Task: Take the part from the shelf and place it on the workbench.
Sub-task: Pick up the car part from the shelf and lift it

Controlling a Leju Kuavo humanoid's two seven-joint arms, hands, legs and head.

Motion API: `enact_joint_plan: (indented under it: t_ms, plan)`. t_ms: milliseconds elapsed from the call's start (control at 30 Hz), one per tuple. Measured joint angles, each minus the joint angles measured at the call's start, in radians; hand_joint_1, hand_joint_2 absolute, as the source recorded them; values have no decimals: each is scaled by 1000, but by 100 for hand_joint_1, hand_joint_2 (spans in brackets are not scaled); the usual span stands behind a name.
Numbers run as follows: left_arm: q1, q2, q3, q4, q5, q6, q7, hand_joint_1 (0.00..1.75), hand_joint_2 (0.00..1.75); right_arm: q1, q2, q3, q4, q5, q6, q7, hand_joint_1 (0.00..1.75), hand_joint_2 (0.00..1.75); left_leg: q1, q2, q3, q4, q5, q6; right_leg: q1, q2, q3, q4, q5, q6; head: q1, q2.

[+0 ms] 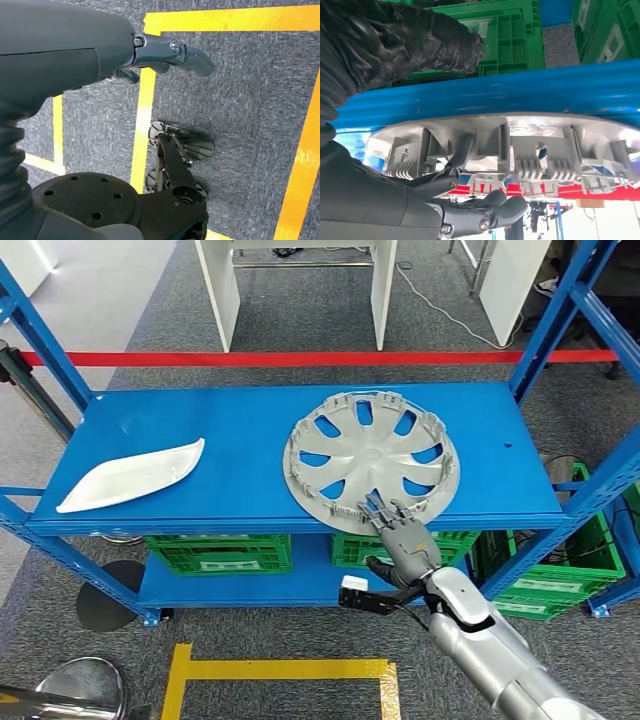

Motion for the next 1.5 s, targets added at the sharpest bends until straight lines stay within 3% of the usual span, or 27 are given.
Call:
enact_joint_plan:
  t_ms: [767,1167,1500]
  plan:
    - [10,5,1,0,23,2,-18,0,175,113,-65,45,-323,52,-24,18,0,175,0,0,0,1,0,0,0,0,0,0,0,0,0,0]
    - [10,5,1,0,17,2,-19,0,175,109,-71,48,-338,37,-14,26,0,175,0,0,0,1,0,0,0,0,0,0,0,0,0,0]
    - [3,5,0,0,-2,1,-4,0,175,50,-56,51,-227,18,24,19,0,175,0,0,0,1,0,0,0,0,0,0,0,0,0,0]
